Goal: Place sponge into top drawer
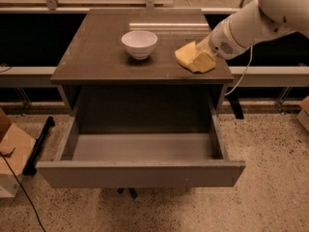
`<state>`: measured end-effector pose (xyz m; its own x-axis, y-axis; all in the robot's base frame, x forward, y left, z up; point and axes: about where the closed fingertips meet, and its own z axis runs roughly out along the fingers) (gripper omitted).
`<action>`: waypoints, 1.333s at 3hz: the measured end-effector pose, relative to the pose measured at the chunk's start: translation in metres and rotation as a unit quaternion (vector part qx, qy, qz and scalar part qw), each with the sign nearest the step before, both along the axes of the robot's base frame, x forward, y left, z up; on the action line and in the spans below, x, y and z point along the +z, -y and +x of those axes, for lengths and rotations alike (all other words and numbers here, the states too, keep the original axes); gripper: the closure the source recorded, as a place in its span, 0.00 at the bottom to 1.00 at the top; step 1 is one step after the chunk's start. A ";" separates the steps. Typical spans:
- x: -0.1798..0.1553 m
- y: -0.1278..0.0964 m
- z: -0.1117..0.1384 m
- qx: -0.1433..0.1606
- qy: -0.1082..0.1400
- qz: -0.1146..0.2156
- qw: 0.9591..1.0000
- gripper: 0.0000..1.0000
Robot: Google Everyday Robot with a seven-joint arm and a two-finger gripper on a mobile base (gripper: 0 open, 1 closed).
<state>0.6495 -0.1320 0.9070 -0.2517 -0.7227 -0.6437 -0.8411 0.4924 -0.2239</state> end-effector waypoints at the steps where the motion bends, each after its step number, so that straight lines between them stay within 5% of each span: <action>1: -0.005 -0.038 -0.067 0.032 -0.026 -0.007 0.999 1.00; 2: -0.006 -0.038 -0.067 0.033 -0.026 -0.007 0.999 1.00; 4: -0.065 -0.063 -0.070 0.097 -0.061 0.016 0.993 1.00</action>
Offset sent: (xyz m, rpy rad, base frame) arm -0.0556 0.0308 0.0001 -0.0056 0.0371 0.0510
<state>0.5793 -0.0691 0.8416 -0.1867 -0.7453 -0.6401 -0.9411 0.3226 -0.1012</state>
